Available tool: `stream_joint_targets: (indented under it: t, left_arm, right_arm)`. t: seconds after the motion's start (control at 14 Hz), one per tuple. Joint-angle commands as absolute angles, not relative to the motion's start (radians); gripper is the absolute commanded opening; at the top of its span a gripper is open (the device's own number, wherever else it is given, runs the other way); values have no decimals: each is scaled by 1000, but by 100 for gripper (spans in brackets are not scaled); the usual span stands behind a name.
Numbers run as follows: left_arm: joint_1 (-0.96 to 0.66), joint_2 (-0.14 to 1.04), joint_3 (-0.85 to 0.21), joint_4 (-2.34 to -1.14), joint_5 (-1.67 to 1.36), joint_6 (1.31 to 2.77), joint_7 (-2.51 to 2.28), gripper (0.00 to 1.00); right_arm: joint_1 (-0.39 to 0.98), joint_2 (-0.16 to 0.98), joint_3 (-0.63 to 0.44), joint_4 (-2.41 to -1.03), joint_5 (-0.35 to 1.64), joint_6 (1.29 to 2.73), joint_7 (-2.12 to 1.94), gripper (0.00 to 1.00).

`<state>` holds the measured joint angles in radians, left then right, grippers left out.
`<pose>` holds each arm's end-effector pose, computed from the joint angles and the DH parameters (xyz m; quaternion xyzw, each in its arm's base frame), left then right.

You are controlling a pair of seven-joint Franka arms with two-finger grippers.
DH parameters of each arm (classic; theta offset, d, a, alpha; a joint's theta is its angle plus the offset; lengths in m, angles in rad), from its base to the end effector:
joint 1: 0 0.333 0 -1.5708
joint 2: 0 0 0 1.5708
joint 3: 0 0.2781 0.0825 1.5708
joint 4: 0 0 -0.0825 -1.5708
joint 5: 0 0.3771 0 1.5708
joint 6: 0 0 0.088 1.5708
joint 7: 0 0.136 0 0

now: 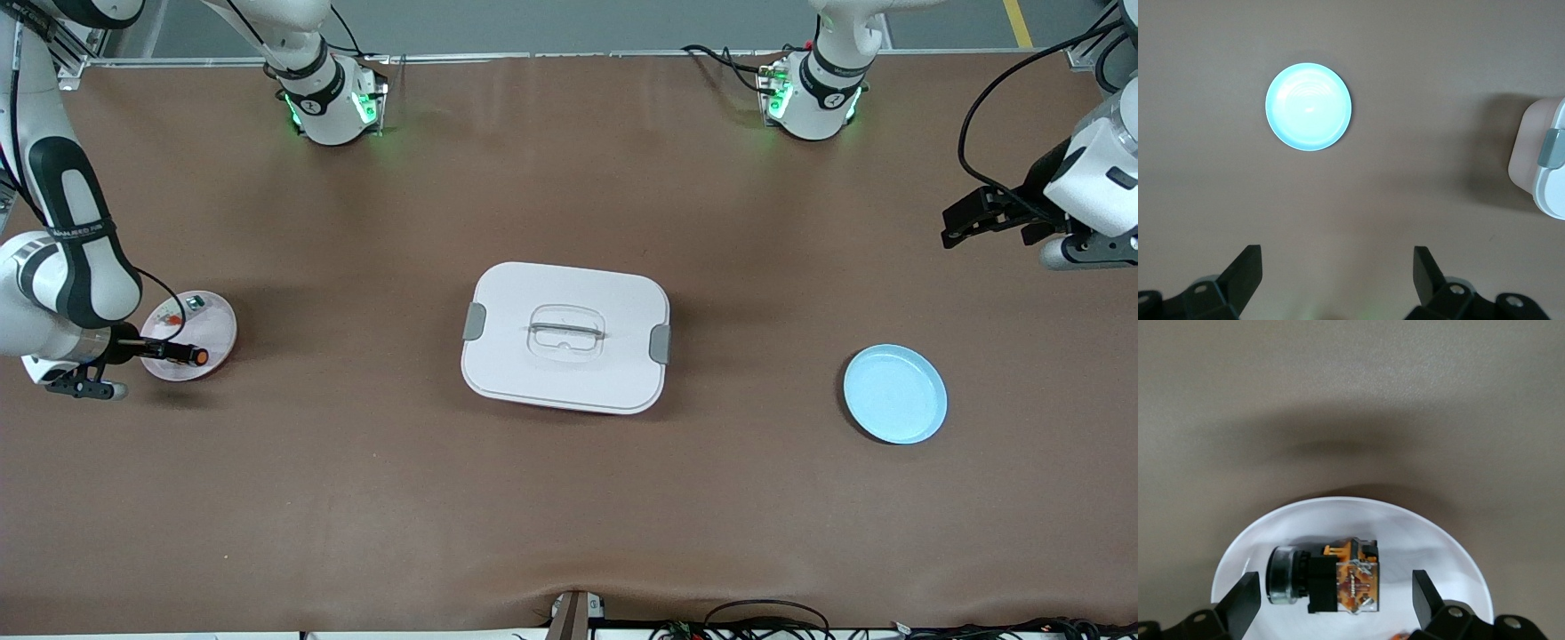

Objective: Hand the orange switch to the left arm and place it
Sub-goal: 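Close the right gripper on the orange switch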

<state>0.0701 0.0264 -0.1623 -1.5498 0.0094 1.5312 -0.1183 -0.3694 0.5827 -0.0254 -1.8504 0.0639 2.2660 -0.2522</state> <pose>0.5469 -0.0483 0.5497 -0.9997 -0.0131 0.0219 0.0049 0.5496 -0.2259 0.1385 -0.9922 0.0918 0.0739 0.0412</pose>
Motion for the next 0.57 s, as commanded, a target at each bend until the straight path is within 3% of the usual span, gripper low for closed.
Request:
stream_joint_targets:
  t: [0.0, 0.5]
  left_arm:
    - [69, 23, -166, -1554, 21, 1542, -107, 100]
    - [69, 23, -166, -1559, 21, 1542, -107, 100]
  right_arm:
    - [-371, 589, -18, -1839, 74, 2258, -213, 100]
    - [-373, 591, -18, -1850, 74, 2258, -213, 100]
